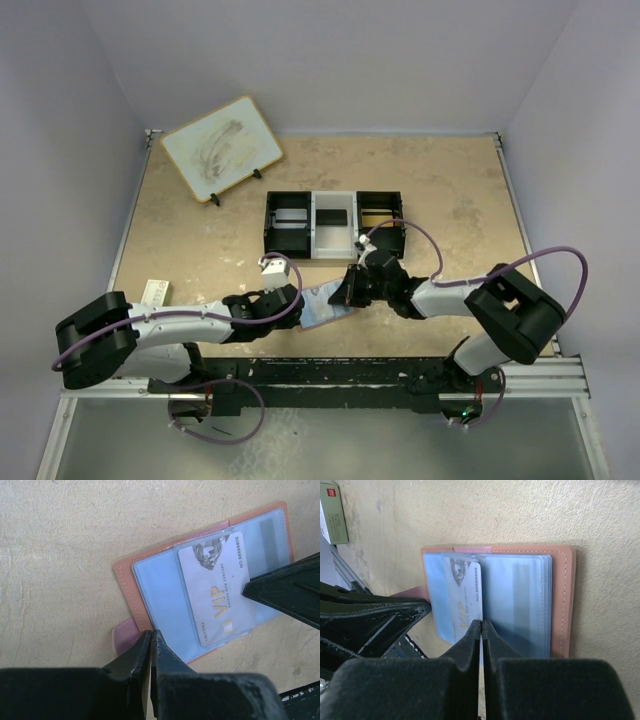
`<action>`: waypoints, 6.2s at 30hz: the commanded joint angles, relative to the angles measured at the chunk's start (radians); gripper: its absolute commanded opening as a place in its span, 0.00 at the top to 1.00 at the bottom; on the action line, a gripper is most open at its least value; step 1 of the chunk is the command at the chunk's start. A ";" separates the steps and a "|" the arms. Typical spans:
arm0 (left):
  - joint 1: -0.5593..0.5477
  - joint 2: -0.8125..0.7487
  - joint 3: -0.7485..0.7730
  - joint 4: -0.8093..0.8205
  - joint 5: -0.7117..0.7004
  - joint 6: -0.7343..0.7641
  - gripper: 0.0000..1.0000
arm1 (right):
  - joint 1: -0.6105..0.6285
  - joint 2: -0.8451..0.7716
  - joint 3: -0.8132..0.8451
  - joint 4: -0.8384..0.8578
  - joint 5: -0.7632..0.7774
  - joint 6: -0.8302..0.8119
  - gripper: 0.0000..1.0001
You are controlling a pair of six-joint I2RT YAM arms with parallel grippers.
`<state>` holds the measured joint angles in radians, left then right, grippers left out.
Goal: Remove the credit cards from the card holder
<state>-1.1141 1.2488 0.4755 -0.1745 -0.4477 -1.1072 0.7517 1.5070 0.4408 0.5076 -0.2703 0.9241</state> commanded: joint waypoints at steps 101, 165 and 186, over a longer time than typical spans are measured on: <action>-0.012 0.245 0.101 0.075 -0.059 0.062 1.00 | -0.092 -0.033 -0.017 0.080 -0.159 -0.100 0.75; -0.029 0.386 0.257 0.039 -0.008 0.118 1.00 | -0.266 0.029 -0.111 0.190 -0.337 -0.084 0.83; -0.033 0.388 0.241 0.015 -0.023 0.110 1.00 | -0.294 0.042 -0.145 0.311 -0.381 -0.014 1.00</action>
<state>-1.1469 1.5940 0.7387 -0.0681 -0.4774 -0.9882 0.4683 1.5547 0.3138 0.7284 -0.6209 0.8879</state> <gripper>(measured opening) 0.002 0.008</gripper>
